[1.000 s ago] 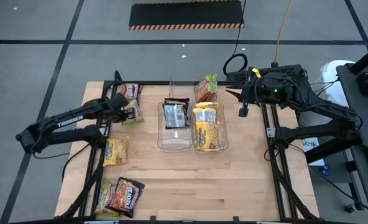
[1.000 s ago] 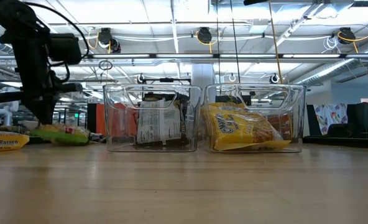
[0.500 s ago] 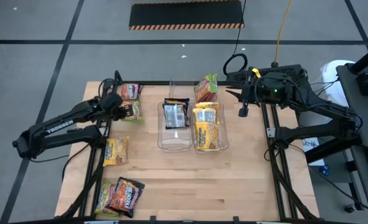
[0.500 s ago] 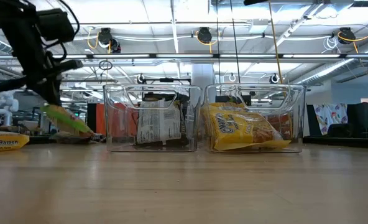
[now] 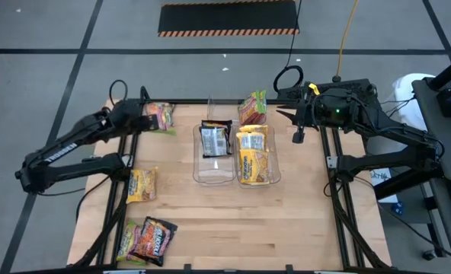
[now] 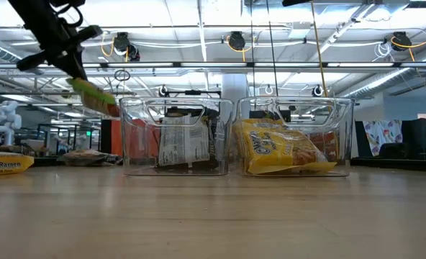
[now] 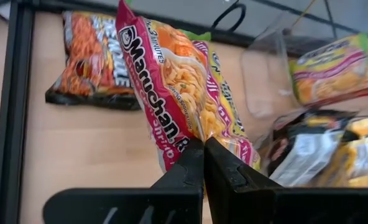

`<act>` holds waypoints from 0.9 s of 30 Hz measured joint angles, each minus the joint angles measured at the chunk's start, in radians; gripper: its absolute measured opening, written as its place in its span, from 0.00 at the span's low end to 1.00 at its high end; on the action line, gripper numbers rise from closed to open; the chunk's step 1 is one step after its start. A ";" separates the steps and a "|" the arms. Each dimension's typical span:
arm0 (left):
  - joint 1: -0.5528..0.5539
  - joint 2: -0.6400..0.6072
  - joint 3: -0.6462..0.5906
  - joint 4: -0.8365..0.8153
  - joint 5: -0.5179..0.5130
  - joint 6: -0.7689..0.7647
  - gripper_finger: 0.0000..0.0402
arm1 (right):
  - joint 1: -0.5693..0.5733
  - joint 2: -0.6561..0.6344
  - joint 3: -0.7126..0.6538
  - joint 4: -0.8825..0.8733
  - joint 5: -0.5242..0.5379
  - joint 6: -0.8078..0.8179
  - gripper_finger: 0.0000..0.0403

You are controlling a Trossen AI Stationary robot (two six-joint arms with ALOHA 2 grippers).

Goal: Sort Maruchan noodles
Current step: Put the green noodle pack into the top transparent bin

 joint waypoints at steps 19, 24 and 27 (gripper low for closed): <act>-0.006 0.235 0.216 0.207 0.084 0.162 0.00 | 0.000 0.003 0.000 0.000 0.000 0.100 0.09; -0.040 0.356 0.303 0.248 0.124 0.218 0.00 | 0.000 0.018 0.000 0.008 0.000 0.148 0.09; -0.065 0.433 0.369 0.249 0.128 0.248 0.00 | 0.000 0.039 0.000 0.019 0.000 0.158 0.09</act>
